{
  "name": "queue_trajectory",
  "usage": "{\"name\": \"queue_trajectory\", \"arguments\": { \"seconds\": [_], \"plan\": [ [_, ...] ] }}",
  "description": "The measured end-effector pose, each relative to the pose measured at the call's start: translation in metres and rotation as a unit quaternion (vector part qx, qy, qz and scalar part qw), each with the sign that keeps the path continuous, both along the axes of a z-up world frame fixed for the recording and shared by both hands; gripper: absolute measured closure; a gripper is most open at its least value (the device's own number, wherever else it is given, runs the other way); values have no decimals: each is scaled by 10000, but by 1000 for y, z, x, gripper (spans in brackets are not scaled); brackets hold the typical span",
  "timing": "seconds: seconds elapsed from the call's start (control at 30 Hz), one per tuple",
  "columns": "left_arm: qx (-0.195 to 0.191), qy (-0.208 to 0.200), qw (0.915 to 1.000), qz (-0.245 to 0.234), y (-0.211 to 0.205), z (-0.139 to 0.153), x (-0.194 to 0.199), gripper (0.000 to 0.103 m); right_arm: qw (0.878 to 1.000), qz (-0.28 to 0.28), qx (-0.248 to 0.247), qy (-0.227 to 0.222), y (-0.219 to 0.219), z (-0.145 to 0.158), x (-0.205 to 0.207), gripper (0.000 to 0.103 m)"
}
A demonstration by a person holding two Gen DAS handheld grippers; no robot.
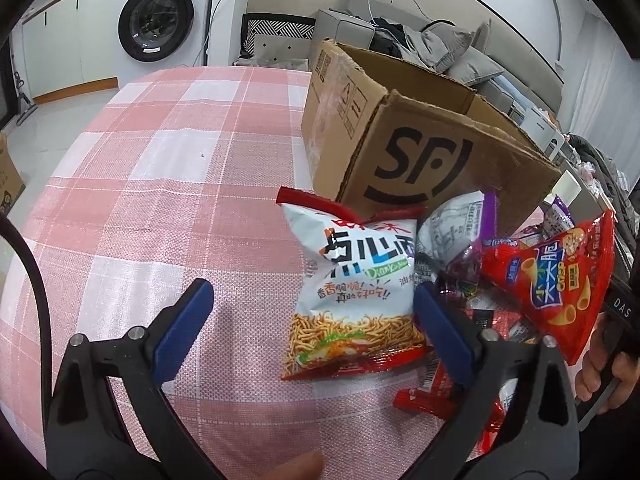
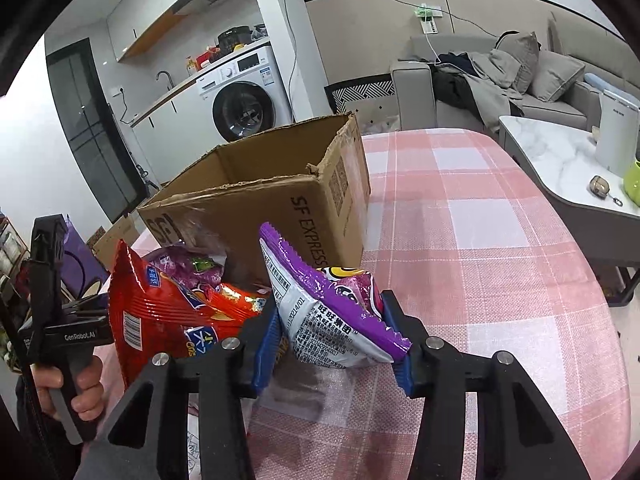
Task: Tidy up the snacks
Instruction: 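Grasp the white-and-purple bag with the right gripper while the left grasps the noodle-snack bag, then carry both bags over the box and release them inside with both grippers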
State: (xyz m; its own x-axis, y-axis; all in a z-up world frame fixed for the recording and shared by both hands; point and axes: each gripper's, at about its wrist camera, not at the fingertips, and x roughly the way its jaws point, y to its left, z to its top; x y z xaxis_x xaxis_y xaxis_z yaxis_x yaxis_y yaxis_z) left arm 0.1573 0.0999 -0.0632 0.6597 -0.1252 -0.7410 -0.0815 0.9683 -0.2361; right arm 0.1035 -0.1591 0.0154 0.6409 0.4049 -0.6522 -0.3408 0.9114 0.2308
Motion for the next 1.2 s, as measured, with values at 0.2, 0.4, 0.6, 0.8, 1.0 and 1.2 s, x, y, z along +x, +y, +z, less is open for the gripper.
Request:
{"name": "queue_trajectory", "arguments": {
  "seconds": [0.2,0.4,0.6,0.8,1.0,1.2],
  "plan": [
    [-163,-95,9990,-413,-9,2,-2,55,10000,-1,33,-44,-2,5,-3,55],
    [140,-240,9979,-590,-23,9,-9,62,9999,-2,71,-124,-4,10,-9,55],
    [153,-359,9975,-595,-22,16,-15,64,9997,-7,92,-211,-5,16,-12,55],
    [168,-502,9971,-540,-19,26,-21,64,9994,7,119,-327,-6,23,-17,55],
    [199,-636,9967,-456,-15,37,-29,64,9989,5,147,-446,-7,30,-22,55],
    [191,-823,9958,-347,-11,55,-39,64,9980,39,183,-599,-7,39,-28,55]
  ]
}}
